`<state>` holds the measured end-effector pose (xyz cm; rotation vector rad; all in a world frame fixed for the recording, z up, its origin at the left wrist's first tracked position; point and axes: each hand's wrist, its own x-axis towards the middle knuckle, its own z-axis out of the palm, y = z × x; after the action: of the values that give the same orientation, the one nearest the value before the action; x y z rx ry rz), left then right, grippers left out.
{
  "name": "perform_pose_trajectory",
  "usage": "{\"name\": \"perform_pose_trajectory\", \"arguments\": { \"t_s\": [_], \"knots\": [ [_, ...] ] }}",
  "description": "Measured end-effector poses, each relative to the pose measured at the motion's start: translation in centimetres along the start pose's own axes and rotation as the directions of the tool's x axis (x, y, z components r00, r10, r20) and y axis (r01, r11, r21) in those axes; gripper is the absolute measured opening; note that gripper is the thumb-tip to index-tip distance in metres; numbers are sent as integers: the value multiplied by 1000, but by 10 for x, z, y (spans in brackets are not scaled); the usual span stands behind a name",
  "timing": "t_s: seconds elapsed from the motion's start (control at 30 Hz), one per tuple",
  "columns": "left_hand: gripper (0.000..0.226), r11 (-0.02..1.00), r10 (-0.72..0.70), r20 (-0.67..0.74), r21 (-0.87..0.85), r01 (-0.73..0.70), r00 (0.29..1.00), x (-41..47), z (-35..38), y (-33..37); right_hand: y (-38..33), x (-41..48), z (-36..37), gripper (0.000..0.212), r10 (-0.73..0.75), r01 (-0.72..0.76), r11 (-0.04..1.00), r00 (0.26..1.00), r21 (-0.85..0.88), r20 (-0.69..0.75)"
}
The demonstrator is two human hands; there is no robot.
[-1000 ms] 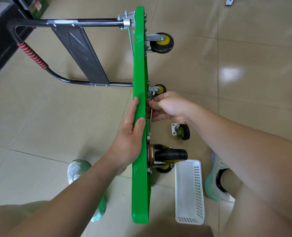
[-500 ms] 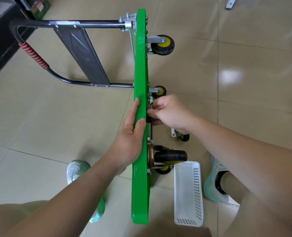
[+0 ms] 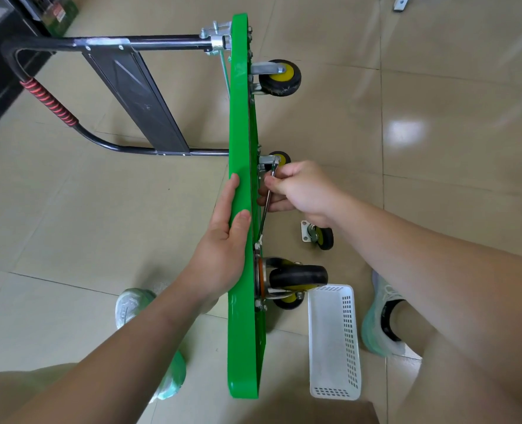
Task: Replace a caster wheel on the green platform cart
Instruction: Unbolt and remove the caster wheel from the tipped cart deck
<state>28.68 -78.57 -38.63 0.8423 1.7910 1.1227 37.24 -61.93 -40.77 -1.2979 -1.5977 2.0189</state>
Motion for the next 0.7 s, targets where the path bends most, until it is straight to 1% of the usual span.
{"name": "perform_pose_trajectory", "arguments": {
  "t_s": [0.13, 0.23, 0.3, 0.4, 0.43, 0.7],
  "knots": [
    [57, 1000, 7, -13, 6, -7, 1000, 1, 0, -1, 4, 9, 6, 26, 62, -60, 997, 998, -49, 29],
    [56, 1000, 6, -15, 15, -5, 1000, 3, -1, -2, 8, 11, 12, 35, 73, -72, 996, 997, -60, 12],
    [56, 1000, 10, -14, 18, -10, 1000, 3, -1, -3, 8, 10, 12, 33, 51, -51, 997, 999, -62, -2],
    [56, 1000, 8, -12, 13, -8, 1000, 4, -2, -6, 8, 4, 12, 16, -11, 10, 997, 1000, -79, -5],
    [56, 1000, 6, -12, 13, -6, 1000, 4, -2, -7, 9, 2, 12, 14, -26, 25, 997, 1000, -74, -11],
    [55, 1000, 9, -23, 3, -9, 1000, 3, 0, -5, 13, -4, 15, 14, -66, 64, 994, 998, -93, -20]
  ]
}}
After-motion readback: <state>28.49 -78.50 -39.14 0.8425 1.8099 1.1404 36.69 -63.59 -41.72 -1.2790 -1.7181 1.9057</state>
